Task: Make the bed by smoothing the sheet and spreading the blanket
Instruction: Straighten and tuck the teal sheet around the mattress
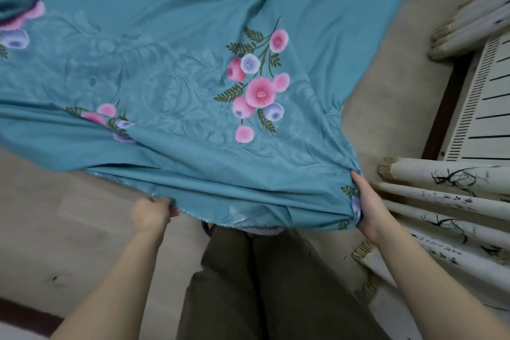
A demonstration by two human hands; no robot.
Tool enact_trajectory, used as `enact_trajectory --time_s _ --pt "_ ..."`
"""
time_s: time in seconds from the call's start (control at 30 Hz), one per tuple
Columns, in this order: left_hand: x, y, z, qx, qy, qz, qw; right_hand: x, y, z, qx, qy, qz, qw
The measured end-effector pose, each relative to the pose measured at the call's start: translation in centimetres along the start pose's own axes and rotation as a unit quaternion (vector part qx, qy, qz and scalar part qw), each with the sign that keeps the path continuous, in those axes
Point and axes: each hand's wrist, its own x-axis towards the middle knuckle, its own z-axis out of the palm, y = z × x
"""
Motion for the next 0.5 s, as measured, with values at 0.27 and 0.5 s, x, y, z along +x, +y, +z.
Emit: enact_trajectory --time_s 0.27,0.5 --pt "-1.8 2.1 -0.5 -0.518 -0.139 -0.043 0.843 0.7 1.2 -1.7 0.055 -0.079 -0.04 0.995" --pt "-0.3 3.3 -2.5 -0.439 -0.233 -0.07 0.865 -0.3 3.8 -0.3 -0.002 0.052 -0.086 0.995"
